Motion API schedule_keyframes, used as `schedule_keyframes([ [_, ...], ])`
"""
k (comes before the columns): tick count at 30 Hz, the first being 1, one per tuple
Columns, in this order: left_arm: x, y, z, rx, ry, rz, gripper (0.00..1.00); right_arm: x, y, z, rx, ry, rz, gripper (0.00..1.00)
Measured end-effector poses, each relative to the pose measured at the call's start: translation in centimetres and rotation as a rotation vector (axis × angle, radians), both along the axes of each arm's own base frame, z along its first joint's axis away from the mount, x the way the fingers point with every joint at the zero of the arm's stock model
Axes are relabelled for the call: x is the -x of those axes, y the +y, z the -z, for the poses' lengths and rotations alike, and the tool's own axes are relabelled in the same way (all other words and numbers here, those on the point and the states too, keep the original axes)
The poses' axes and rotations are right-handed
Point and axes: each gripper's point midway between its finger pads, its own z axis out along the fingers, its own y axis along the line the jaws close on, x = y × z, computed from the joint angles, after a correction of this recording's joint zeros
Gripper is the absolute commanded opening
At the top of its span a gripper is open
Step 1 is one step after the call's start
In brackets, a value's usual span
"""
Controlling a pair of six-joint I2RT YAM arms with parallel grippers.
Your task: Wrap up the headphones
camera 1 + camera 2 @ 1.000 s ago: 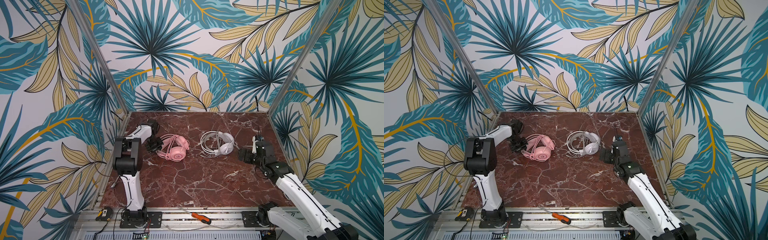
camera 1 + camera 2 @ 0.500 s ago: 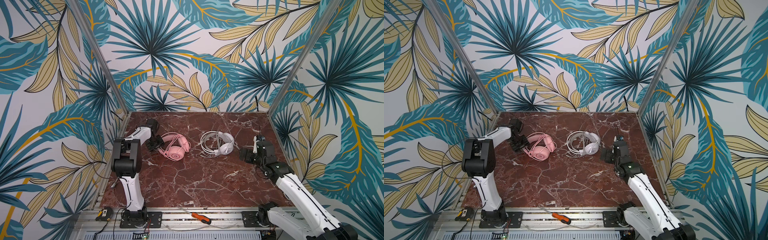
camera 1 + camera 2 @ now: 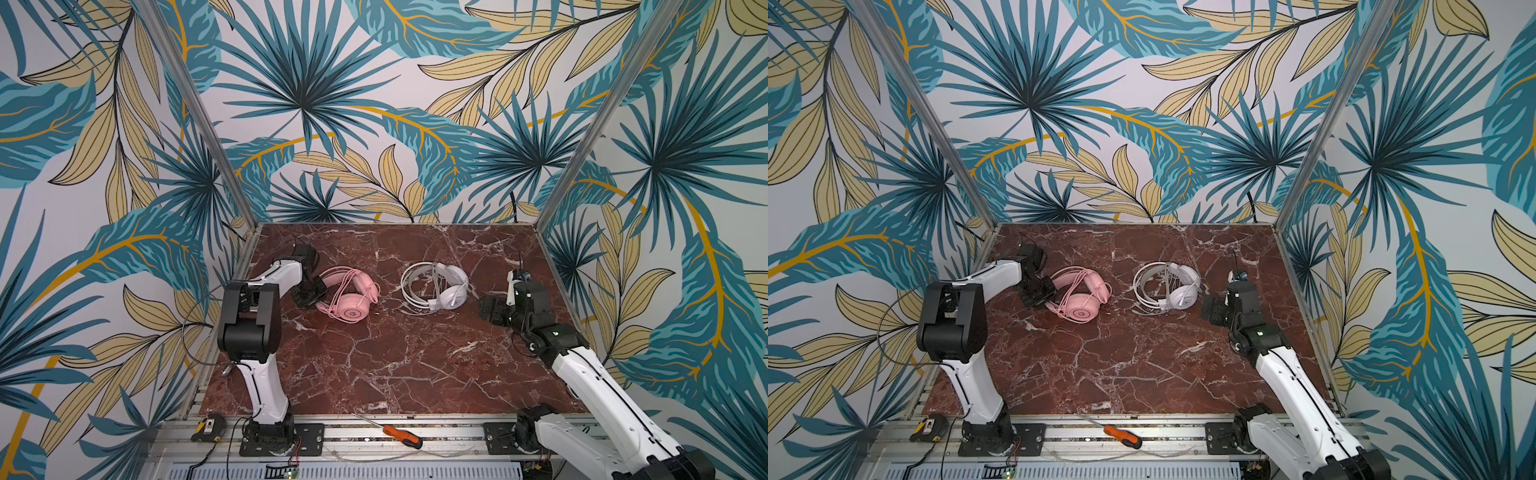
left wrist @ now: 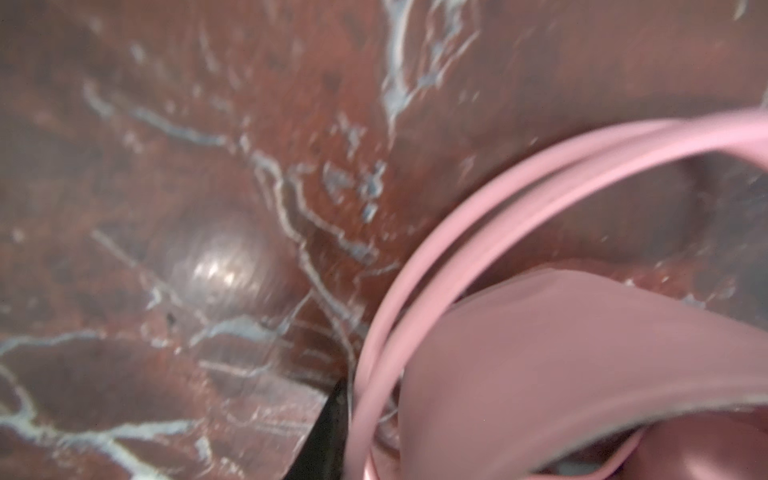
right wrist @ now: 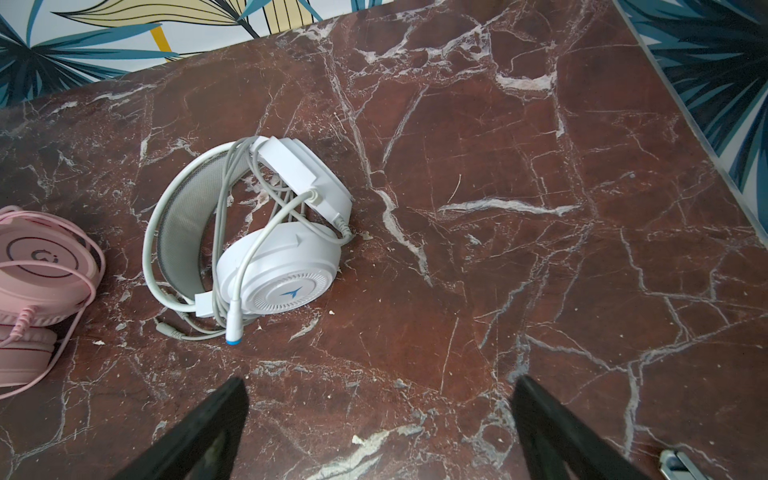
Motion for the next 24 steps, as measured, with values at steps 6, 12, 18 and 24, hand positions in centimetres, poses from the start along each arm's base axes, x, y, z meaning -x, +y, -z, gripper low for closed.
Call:
schedule_keyframes([
  [6, 1.7, -0.7, -0.3, -0.013, 0.009, -0.019, 0.32, -0.2, 0.2, 0.4, 0.000, 0.010, -0.010, 1.00],
  [12, 2.3, -1.0, -1.1, -0.015, -0.001, -0.034, 0.47, -0.4, 0.3, 0.4, -0.004, 0.011, -0.017, 1.00],
  [18, 2.2, -1.0, -2.0, -0.012, -0.021, -0.048, 0.66, -0.5, 0.3, 0.3, -0.010, 0.004, -0.020, 0.99],
  [24, 2.0, -0.8, -3.9, -0.015, -0.054, -0.048, 0.91, -0.6, 0.4, 0.3, -0.016, 0.002, -0.025, 1.00],
])
